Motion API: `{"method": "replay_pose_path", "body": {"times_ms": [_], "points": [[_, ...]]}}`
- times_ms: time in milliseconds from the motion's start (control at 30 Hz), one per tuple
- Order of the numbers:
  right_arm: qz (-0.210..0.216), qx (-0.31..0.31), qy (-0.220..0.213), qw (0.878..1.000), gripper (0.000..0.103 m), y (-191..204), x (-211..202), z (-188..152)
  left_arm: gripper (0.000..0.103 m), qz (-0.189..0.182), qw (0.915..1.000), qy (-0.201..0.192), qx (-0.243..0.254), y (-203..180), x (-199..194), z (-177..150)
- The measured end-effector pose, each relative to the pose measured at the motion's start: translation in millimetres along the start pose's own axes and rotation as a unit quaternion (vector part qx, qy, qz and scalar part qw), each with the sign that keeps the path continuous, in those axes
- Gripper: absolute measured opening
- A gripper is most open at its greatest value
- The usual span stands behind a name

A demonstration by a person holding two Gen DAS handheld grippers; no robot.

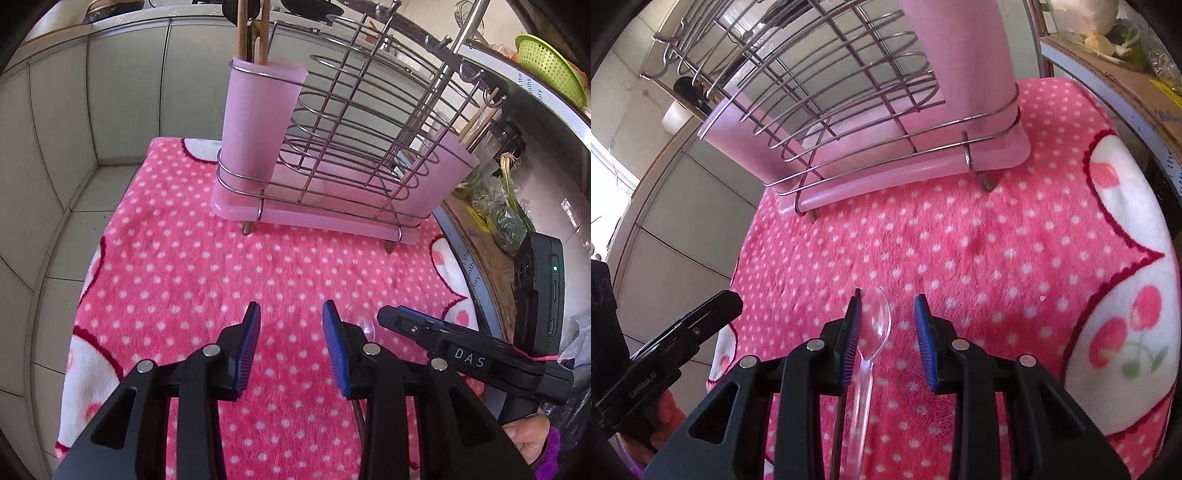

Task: Organize utensils
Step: 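Grasp a thin dark chopstick with the left tool while the right tool grasps the clear plastic spoon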

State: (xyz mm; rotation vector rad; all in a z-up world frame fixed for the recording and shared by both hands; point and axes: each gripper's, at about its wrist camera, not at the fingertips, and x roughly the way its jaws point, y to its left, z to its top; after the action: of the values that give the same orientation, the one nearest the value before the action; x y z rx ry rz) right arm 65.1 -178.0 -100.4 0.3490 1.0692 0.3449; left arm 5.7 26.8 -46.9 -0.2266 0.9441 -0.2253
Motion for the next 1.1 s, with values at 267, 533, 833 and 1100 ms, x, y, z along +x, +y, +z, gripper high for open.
{"method": "replay_pose_path", "body": {"times_ms": [267,533,833,1100], "points": [[-0.015,-0.008,0.017,1.000,0.018,4,22,-5,0.033,-0.017,0.9988,0.039,-0.025,8,16,-3],[-0.016,0.012,-0.005,1.000,0.003,-7,10,-2,0.033,-0.039,0.9952,0.082,-0.037,3,35,-2],[-0.023,0.064,-0.028,0.997,0.003,-44,-13,-2,0.029,-0.047,0.9899,0.134,-0.005,-30,63,6],[-0.024,0.074,-0.021,0.997,0.003,-50,-14,-4,0.014,-0.013,0.9825,0.186,0.003,-43,98,9]]}}
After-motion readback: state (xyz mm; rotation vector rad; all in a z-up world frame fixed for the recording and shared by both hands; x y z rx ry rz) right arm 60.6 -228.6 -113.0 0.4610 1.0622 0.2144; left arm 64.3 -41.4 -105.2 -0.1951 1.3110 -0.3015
